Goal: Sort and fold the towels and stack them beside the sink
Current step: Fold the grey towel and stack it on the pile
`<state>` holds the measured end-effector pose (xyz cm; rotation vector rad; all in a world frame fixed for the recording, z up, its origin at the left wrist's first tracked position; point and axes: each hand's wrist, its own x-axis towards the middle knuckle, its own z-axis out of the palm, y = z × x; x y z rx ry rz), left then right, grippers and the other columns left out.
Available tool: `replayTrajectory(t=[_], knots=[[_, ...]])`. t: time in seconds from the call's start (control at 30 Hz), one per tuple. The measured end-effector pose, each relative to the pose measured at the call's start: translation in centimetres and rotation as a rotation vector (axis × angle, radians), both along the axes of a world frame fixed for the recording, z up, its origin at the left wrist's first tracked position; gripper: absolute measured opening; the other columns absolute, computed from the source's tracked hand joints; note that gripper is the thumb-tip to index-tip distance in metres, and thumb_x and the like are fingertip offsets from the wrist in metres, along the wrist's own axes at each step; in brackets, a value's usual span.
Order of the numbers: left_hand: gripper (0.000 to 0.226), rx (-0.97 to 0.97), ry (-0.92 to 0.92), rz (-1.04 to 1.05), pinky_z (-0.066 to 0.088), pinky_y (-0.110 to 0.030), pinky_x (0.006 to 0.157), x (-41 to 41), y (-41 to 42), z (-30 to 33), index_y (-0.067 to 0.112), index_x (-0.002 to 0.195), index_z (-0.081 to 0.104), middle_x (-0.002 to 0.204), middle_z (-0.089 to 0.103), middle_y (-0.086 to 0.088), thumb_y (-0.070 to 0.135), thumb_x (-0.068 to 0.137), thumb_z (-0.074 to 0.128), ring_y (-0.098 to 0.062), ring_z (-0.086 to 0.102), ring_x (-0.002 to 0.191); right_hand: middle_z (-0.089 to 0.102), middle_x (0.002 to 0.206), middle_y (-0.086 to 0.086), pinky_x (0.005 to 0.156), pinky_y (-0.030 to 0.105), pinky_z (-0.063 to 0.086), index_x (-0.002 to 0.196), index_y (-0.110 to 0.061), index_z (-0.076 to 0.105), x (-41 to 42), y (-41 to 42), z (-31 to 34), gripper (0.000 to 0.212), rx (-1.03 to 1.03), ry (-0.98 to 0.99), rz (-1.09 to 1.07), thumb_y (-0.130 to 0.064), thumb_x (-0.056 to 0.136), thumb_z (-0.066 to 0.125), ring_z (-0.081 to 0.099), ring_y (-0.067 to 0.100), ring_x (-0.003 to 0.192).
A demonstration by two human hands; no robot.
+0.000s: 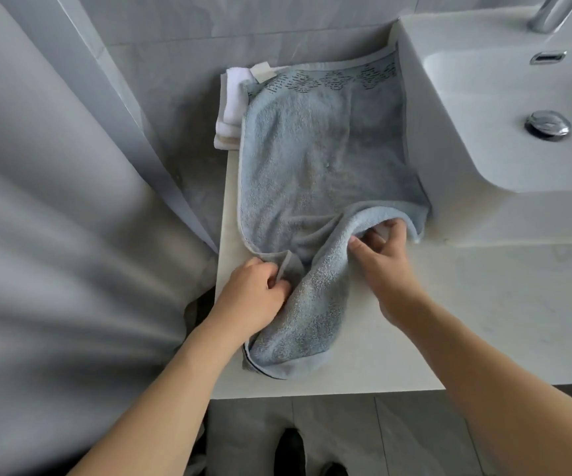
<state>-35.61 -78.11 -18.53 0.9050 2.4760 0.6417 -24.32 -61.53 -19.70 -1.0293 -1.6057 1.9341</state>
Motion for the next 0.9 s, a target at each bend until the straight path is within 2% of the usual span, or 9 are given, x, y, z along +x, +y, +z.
replayTrajectory(t=[0.07,0.17,0.27,0.37,0.47,0.6,0.77,0.83,0.9], knots=[[0.031,0.150,-0.126,0.144,0.030,-0.023,0.048,-0.1,0.0,0.4,0.005,0.068,0.042,0.060,0.045,0.000,0.019,0.092,0.054,-0.008,0.038,0.054,0.064,0.092,0.004,0.078,0.032,0.051,0.125,-0.024,0.033,-0.6,0.4,0.6,0.052,-0.032,0.072,0.018,-0.012,0.087,0.066,0.059,0.014,0.083],[0.023,0.388,-0.381,0.409,0.025,-0.024,0.047,-0.1,-0.3,0.3,0.005,0.073,0.045,0.056,0.037,0.004,0.016,0.091,0.054,-0.012,0.032,0.054,0.057,0.064,-0.008,0.062,0.029,0.045,0.116,-0.025,0.035,-0.6,0.7,1.6,0.042,0.009,0.055,0.056,-0.005,0.090,0.062,0.051,0.009,0.060],[0.027,0.486,-0.349,0.642,0.023,-0.029,0.049,0.2,-1.0,0.0,0.017,0.067,0.038,0.055,0.032,0.004,0.018,0.089,0.052,-0.017,0.028,0.055,0.056,0.075,0.004,0.054,0.030,0.043,0.095,-0.033,0.041,0.7,1.1,2.4,0.033,0.172,-0.086,0.078,-0.007,0.091,0.062,0.050,0.013,0.059],[0.027,0.319,-0.176,0.770,0.029,-0.036,0.055,0.6,-2.4,0.2,0.013,0.067,0.036,0.059,0.041,-0.004,0.019,0.092,0.045,-0.025,0.034,0.057,0.059,0.090,0.014,0.058,0.036,0.047,0.100,-0.030,0.045,3.1,2.3,3.8,0.021,0.303,-0.484,0.267,-0.023,0.091,0.063,0.058,0.023,0.072],[0.027,-0.130,-0.116,0.541,0.046,-0.035,0.065,1.4,-4.4,0.2,0.009,0.080,0.051,0.081,0.062,-0.012,0.025,0.097,0.037,-0.030,0.056,0.070,0.061,0.109,0.014,0.084,0.040,0.055,0.120,-0.015,0.048,5.7,3.5,6.0,0.029,0.230,-0.876,0.597,-0.023,0.094,0.059,0.063,0.032,0.100],[0.026,-0.612,0.020,0.180,0.055,-0.032,0.084,2.0,-4.2,3.0,0.013,0.107,0.064,0.106,0.071,-0.009,0.024,0.095,0.044,-0.029,0.069,0.098,0.072,0.103,0.013,0.082,0.036,0.055,0.116,-0.004,0.059,7.4,4.3,8.1,0.031,-0.248,-0.786,0.747,-0.007,0.085,0.060,0.069,0.033,0.099],[0.038,-0.402,0.512,0.060,0.043,-0.041,0.090,2.4,-1.6,4.3,0.016,0.124,0.043,0.127,0.052,-0.012,0.023,0.089,0.055,-0.033,0.051,0.116,0.069,0.114,0.015,0.077,0.036,0.057,0.125,-0.006,0.056,9.2,4.2,8.3,0.061,-0.441,-0.384,0.585,-0.010,0.065,0.061,0.067,0.029,0.097],[0.047,-0.317,0.332,-0.093,0.028,-0.047,0.111,2.9,-0.5,2.5,0.027,0.141,0.034,0.148,0.034,-0.011,0.036,0.095,0.044,-0.034,0.033,0.137,0.070,0.115,0.012,0.078,0.036,0.056,0.128,-0.009,0.051,10.3,4.1,8.0,0.062,-0.414,-0.458,0.628,-0.010,0.068,0.064,0.069,0.027,0.099],[0.062,-0.407,0.129,-0.168,-0.009,-0.053,0.119,3.5,-0.2,0.1,0.043,0.154,-0.001,0.165,-0.012,-0.002,0.058,0.099,0.024,-0.031,-0.014,0.151,0.067,0.113,0.013,0.078,0.041,0.057,0.129,-0.014,0.040,11.6,3.9,7.8,0.054,-0.327,-0.724,0.733,-0.011,0.081,0.065,0.072,0.030,0.089]])
